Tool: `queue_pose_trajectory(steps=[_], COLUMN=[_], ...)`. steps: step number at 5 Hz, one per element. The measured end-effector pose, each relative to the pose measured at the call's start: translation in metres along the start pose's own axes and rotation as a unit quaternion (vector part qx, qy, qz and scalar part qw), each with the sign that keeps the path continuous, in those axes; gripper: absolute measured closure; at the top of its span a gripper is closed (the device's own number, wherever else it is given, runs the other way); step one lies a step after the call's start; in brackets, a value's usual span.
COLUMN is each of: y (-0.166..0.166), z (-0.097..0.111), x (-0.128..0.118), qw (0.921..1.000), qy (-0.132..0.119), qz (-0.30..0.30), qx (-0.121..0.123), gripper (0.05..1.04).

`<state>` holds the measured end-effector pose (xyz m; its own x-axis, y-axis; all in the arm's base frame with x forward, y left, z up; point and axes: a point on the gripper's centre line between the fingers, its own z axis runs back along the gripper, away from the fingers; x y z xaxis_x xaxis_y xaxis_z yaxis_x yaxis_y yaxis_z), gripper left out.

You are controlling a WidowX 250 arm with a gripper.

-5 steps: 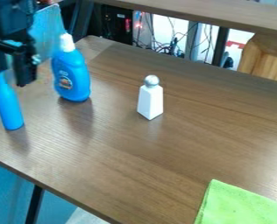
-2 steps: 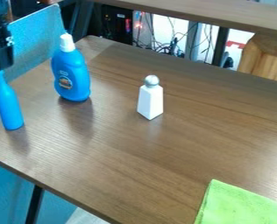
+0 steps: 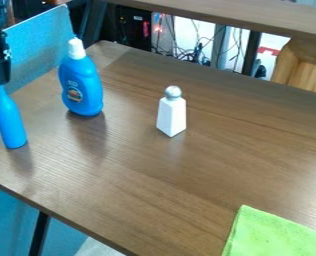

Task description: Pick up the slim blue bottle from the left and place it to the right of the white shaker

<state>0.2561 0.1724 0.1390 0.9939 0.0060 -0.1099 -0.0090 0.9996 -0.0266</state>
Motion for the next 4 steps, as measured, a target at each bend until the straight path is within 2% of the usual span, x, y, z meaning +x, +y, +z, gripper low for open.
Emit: queue_pose_trajectory(steps=[2,3,4], y=[0.006,0.008,0.01], z=[-0.012,-0.019,-0.027], x=[-0.001,0.007,0.014], qw=[0.9993,0.9988,0.9988], qy=[0.03,0.042,0.047], qz=[0.018,0.02,0.012], qx=[0.011,0.019,0.013], gripper=[0.083,0.083,0.083])
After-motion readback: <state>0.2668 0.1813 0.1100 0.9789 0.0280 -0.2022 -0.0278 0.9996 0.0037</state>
